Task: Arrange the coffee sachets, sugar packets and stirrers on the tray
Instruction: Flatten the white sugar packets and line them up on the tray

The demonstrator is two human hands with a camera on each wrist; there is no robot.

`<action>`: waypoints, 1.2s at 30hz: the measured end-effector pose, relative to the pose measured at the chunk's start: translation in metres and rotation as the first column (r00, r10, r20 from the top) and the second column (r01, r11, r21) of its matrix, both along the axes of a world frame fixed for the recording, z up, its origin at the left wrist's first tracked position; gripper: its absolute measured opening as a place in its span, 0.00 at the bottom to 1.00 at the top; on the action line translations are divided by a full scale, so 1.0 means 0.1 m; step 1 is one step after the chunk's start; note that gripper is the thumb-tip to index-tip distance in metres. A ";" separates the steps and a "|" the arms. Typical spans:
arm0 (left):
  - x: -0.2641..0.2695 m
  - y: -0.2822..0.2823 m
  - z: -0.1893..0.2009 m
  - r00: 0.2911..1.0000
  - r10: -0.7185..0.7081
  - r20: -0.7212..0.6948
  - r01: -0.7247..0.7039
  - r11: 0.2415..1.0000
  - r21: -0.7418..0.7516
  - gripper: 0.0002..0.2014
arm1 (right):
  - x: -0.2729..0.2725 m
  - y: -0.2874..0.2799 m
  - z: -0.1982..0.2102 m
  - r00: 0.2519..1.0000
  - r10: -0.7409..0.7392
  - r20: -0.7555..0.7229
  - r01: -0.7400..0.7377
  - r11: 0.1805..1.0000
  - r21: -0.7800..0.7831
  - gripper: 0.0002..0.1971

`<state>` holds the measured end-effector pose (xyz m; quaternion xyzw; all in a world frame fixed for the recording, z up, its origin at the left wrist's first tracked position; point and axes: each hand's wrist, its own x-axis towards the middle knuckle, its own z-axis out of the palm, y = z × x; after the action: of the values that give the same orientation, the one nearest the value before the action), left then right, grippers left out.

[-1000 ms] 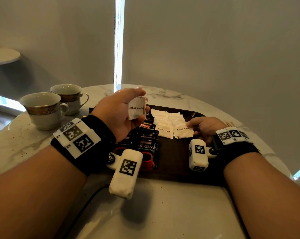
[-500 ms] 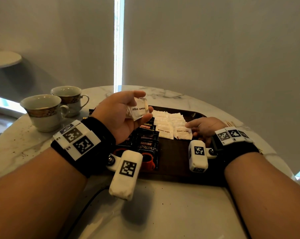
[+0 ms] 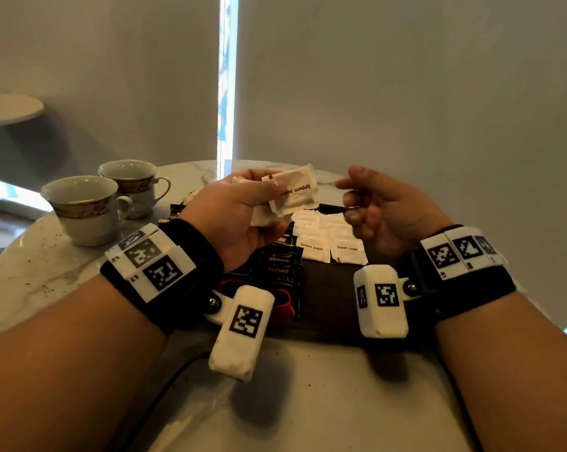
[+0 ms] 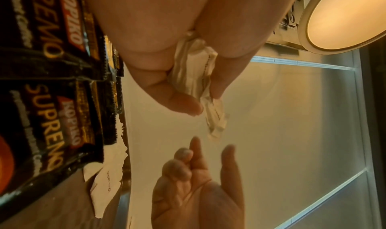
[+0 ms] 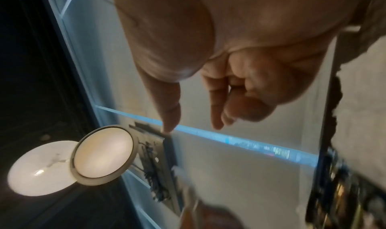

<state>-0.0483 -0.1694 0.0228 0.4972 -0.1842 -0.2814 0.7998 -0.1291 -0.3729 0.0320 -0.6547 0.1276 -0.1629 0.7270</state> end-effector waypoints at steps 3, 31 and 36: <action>-0.01 -0.01 0.00 0.999 0.005 0.032 -0.006 1.000 0.011 0.03 | -0.01 0.29 0.03 0.983 0.183 -0.011 -0.183 0.980 -0.076 0.16; -0.01 0.02 -0.01 0.994 -0.085 0.071 0.080 0.995 0.064 0.11 | 0.01 0.61 0.00 0.984 0.117 0.131 -0.124 0.991 0.047 0.13; 0.02 0.02 0.01 0.998 -0.026 0.062 0.027 1.000 -0.016 0.06 | 0.04 0.62 -0.04 0.993 0.085 0.083 -0.086 0.996 0.003 0.12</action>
<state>-0.0464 -0.1672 0.0237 0.4966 -0.2179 -0.2749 0.7939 -0.1248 -0.3111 0.0277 -0.6497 0.0696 -0.1582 0.7402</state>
